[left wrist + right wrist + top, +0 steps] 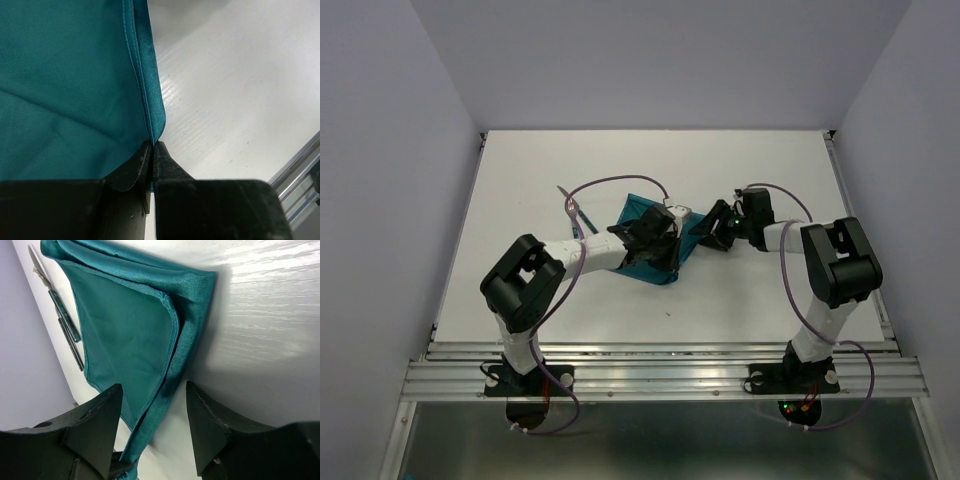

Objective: Fold the napkin into a case and place the utensils inside
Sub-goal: Pick up the upper triangle-folded napkin from the center of the board.

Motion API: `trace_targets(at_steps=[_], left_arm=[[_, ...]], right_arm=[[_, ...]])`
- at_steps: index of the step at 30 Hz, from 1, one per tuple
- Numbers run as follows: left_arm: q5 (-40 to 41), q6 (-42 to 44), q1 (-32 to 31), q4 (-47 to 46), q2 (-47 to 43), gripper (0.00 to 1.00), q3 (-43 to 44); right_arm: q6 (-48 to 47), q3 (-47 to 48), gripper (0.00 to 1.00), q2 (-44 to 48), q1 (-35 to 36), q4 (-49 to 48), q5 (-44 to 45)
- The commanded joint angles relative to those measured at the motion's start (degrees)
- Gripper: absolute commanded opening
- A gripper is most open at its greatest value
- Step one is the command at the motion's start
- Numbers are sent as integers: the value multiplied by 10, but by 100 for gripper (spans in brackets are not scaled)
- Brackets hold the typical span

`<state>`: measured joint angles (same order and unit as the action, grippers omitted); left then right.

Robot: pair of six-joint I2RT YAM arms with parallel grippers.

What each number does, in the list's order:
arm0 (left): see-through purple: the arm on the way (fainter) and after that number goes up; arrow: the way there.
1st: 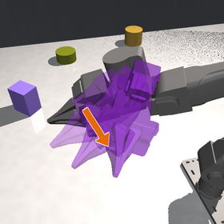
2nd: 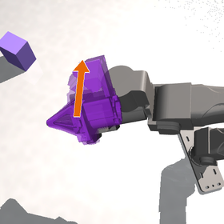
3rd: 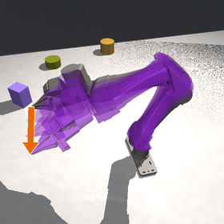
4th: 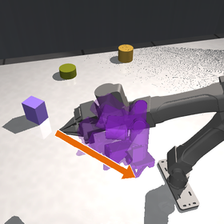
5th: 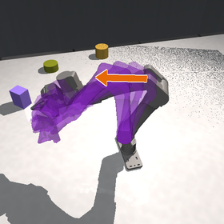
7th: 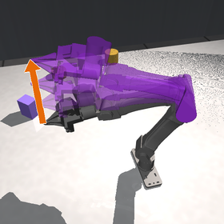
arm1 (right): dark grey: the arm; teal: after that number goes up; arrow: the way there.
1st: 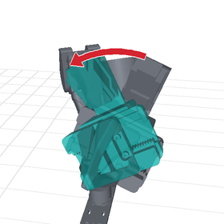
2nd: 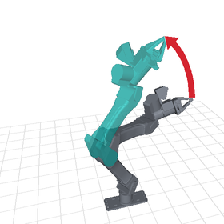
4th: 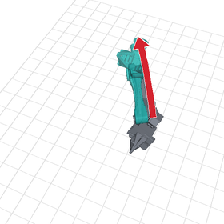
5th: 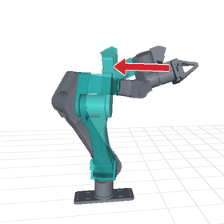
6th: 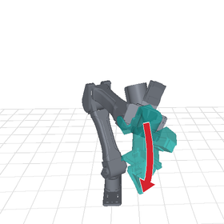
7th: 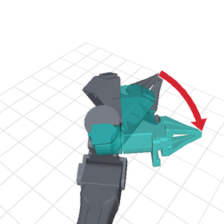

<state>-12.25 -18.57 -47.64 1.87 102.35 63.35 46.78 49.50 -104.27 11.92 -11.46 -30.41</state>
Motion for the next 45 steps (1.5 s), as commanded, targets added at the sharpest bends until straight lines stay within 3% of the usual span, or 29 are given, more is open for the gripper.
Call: trace_targets(at_steps=[1,6,13,20,31,45], left_arm=[[-20,2,-5,-14,-27,0,-3],[-21,3,-4,-14,-31,0,-9],[-23,6,-4,-14,-35,0,-11],[-30,12,-4,-14,-38,0,-10],[-30,12,-4,30,-67,0,39],[-33,7,-26,115,-107,0,190]], right_arm=[[10,10,57,-26,18,-7,22],[29,14,50,-38,18,-25,24],[30,32,21,-50,18,-19,41],[23,32,1,-34,18,-2,56],[-47,68,1,87,18,106,178],[-102,147,1,259,18,240,322]])
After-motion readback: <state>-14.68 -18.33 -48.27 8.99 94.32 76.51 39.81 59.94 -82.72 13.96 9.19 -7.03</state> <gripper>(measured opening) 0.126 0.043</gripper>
